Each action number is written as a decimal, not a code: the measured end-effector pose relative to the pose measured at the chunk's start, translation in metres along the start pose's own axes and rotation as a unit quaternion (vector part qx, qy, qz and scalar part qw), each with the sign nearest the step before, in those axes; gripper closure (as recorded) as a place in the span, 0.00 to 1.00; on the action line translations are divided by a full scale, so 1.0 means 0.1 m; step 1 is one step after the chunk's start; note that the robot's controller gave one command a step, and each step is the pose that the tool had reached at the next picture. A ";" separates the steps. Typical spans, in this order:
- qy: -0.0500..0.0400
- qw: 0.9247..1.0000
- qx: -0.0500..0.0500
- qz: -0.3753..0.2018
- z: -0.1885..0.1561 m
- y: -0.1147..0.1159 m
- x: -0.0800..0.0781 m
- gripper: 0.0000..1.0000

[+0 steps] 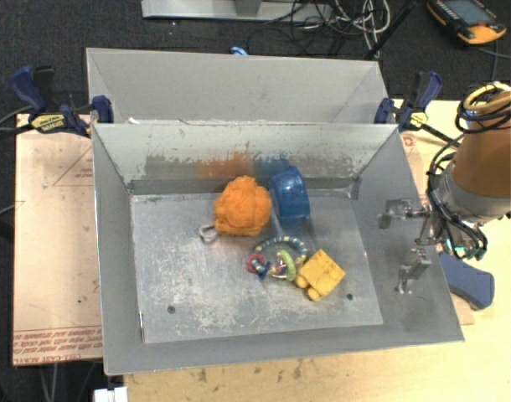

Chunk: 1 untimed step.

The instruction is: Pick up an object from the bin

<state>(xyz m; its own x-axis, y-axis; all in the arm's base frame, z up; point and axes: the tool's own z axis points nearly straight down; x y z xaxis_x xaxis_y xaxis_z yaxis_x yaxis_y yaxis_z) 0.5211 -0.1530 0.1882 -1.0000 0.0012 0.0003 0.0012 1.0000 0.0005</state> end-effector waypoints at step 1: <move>-0.001 1.000 0.000 -0.001 0.00 0.00 0.00 0.00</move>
Offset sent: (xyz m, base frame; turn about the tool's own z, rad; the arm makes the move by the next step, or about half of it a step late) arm -0.0049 0.0443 -0.1182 -0.1026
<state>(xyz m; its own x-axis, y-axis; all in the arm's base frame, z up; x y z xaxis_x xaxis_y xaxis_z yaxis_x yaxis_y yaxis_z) 0.5216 -0.1526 0.1885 -1.0000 -0.0006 -0.0008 -0.0006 1.0000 0.0004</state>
